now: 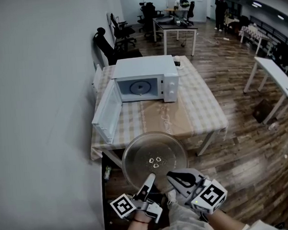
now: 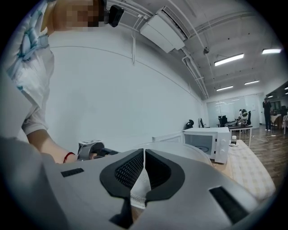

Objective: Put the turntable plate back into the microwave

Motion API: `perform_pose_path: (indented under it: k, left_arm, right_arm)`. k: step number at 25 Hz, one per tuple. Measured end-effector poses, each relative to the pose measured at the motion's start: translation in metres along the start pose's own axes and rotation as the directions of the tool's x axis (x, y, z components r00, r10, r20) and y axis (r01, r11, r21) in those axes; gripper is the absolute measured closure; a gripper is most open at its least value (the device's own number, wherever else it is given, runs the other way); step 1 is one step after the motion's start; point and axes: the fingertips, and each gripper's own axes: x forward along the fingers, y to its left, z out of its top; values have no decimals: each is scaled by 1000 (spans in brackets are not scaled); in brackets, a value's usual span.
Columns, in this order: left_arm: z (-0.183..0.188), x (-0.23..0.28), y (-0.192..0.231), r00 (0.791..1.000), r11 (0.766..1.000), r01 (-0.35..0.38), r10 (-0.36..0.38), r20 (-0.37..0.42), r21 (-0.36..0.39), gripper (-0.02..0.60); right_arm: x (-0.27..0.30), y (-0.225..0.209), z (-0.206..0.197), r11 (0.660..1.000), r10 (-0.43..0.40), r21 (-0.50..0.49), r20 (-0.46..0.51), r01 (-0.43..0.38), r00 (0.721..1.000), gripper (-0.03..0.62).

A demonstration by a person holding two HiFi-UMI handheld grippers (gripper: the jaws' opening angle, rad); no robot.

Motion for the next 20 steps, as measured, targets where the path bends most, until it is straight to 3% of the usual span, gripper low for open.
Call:
perform_pose_path:
  k: [7, 16, 20]
  left_arm:
    - [36, 60, 27, 999, 1000, -20, 20, 33, -11, 558]
    - [83, 105, 64, 995, 998, -55, 53, -81, -26, 558]
    - [100, 124, 72, 995, 998, -49, 46, -93, -28, 558]
  right_arm:
    - [38, -69, -3, 1000, -1, -1, 1, 1, 1000, 560]
    - [85, -105, -20, 998, 45, -31, -42, -46, 998, 560]
    - [103, -122, -27, 999, 41, -32, -52, -43, 998, 560]
